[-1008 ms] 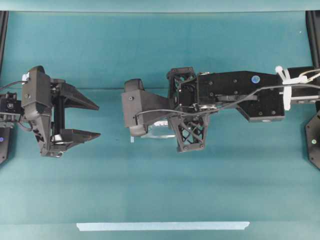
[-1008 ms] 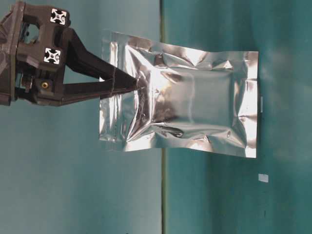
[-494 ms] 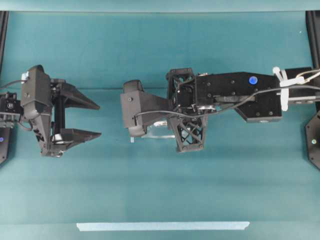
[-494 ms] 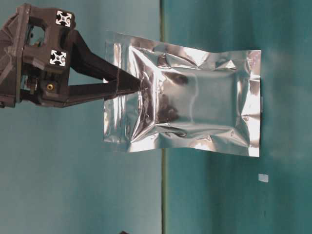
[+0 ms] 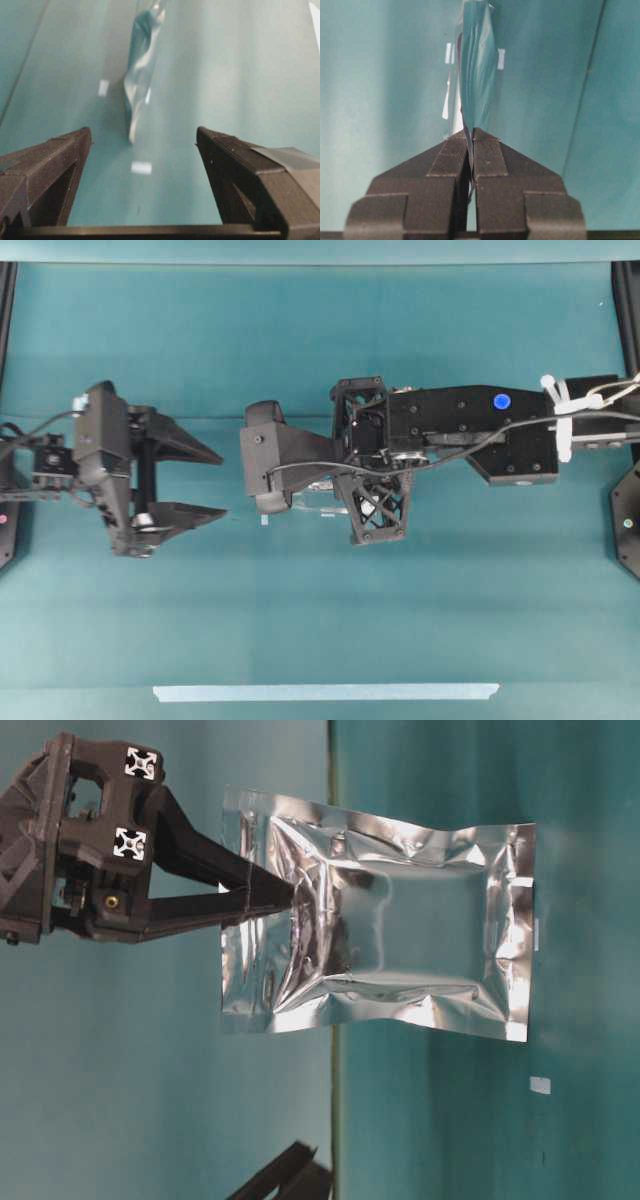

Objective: Hand over the silver zip bag and make it stand upright.
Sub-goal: 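Open the left gripper and move it toward the hanging bag, then close the left gripper on the bag's lower edge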

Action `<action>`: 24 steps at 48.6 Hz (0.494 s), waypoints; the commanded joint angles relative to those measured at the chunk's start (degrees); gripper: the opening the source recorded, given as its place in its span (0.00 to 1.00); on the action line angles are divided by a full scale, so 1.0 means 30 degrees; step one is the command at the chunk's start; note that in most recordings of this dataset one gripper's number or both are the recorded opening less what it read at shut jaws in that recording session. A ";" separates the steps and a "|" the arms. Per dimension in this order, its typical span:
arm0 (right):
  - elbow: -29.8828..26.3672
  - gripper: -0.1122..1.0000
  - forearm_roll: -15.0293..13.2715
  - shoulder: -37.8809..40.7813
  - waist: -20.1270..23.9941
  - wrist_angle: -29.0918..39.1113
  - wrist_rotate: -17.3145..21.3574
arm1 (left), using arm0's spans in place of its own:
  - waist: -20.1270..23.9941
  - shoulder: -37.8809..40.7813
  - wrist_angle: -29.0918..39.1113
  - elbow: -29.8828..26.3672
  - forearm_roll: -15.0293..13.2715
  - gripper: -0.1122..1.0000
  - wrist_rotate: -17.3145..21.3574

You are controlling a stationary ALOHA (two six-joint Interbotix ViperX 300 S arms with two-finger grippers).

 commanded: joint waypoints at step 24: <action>-0.0059 0.11 -0.0059 -0.0176 0.0234 -0.0234 -0.0205 | -0.0029 0.4980 -0.4014 -0.1992 0.0029 0.94 -0.0088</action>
